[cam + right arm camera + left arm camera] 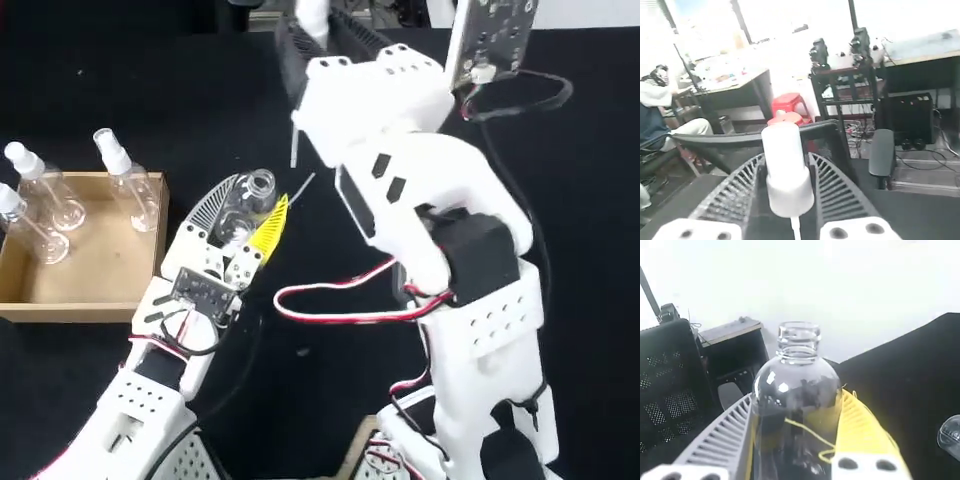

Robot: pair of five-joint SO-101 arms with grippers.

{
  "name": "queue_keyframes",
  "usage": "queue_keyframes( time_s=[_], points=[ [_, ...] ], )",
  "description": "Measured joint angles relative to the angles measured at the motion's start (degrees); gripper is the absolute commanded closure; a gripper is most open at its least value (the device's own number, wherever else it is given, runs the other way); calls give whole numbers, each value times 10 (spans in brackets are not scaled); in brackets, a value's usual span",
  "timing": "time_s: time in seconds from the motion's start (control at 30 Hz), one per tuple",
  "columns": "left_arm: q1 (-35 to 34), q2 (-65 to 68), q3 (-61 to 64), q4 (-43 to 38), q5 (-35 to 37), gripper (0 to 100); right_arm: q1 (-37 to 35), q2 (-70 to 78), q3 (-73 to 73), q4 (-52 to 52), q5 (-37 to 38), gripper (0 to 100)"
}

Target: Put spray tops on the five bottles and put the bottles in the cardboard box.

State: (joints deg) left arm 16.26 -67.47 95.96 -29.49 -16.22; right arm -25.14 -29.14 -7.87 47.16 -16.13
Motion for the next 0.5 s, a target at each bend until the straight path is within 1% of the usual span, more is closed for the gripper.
queue_keyframes(
  time_s=[0.27, 0.4, 0.5],
  points=[
    [2, 0, 0, -6, 0, 970, -18, -2, 11, -3, 0, 970],
    [2, 0, 0, -57, 0, 970, -28, -4, 32, -4, 0, 970],
    [1, 0, 0, -73, 0, 970, -30, -4, 46, -17, 0, 970]
  ],
)
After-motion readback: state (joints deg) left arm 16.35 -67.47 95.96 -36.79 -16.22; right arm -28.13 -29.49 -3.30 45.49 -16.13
